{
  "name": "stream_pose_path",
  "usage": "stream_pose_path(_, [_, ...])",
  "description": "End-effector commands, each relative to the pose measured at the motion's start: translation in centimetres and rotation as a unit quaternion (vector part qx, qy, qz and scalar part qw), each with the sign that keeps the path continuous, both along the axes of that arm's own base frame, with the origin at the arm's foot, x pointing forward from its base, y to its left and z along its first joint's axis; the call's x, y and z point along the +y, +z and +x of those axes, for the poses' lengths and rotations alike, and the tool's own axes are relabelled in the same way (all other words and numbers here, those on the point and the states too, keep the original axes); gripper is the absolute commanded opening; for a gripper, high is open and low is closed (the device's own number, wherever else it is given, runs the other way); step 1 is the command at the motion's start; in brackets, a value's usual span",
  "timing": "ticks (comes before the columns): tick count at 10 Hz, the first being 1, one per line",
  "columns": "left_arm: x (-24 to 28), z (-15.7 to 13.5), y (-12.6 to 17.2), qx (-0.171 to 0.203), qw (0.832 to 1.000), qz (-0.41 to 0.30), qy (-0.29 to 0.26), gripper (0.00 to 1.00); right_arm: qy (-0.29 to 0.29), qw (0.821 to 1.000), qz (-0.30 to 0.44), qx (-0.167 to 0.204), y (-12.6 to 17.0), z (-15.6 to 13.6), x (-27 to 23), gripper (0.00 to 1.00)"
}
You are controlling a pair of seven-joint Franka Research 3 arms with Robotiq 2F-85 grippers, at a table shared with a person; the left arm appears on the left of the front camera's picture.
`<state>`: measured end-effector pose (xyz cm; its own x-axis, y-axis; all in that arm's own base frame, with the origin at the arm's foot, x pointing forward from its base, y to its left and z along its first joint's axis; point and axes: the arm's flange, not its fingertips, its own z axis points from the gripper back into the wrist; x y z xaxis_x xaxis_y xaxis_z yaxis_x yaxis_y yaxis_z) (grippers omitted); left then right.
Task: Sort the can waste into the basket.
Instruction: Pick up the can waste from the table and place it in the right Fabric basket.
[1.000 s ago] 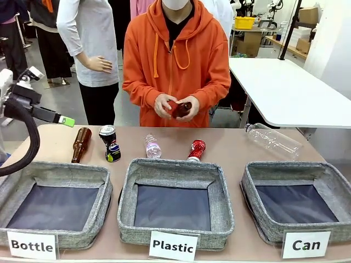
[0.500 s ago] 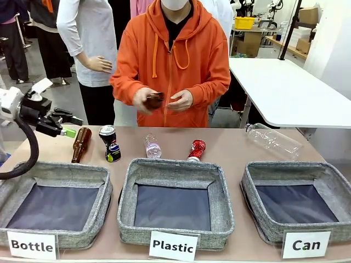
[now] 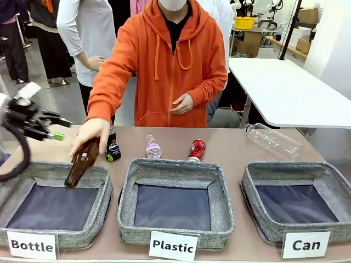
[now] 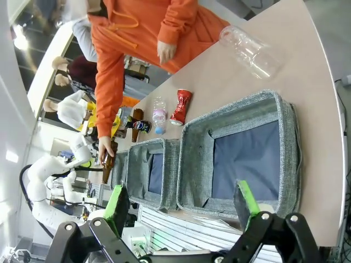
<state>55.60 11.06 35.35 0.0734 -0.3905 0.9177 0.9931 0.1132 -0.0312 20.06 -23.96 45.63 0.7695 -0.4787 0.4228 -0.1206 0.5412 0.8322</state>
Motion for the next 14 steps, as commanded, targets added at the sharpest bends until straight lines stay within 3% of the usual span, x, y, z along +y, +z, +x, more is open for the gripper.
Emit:
stream_pose_path(1, [11.7, -4.2, 5.2, 0.03, 0.996, -0.022, 0.078, 1.0, 0.002, 1.0, 0.0, -0.017, 0.2, 0.1, -0.1, 1.0])
stream_pose_path(2, [17.4, -6.8, 6.5, 0.045, 0.988, -0.038, 0.144, 1.0, 0.002, 1.0, 0.0, -0.017, 0.2, 0.1, -0.1, 1.0])
stream_pose_path(3, [22.2, -9.6, 7.1, 0.042, 0.98, -0.085, 0.175, 1.0, 0.002, 1.0, 0.0, -0.017, 0.2, 0.1, -0.1, 1.0])
stream_pose_path(4, [25.2, -11.6, 7.1, 0.028, 0.975, -0.125, 0.183, 1.0, 0.002, 1.0, 0.0, -0.017, 0.2, 0.1, -0.1, 1.0])
stream_pose_path(6, [28.8, -13.1, 5.9, 0.041, 0.959, -0.162, 0.23, 1.0, 0.002, 1.0, 0.0, -0.017, 0.2, 0.1, -0.1, 1.0])
stream_pose_path(10, [28.7, -12.1, 5.4, 0.044, 0.954, -0.166, 0.247, 1.0, 0.002, 1.0, 0.0, -0.017, 0.2, 0.1, -0.1, 1.0])
stream_pose_path(14, [22.7, -10.9, 7.1, 0.05, 0.966, -0.127, 0.221, 1.0, 0.002, 1.0, 0.0, -0.017, 0.2, 0.1, -0.1, 1.0])
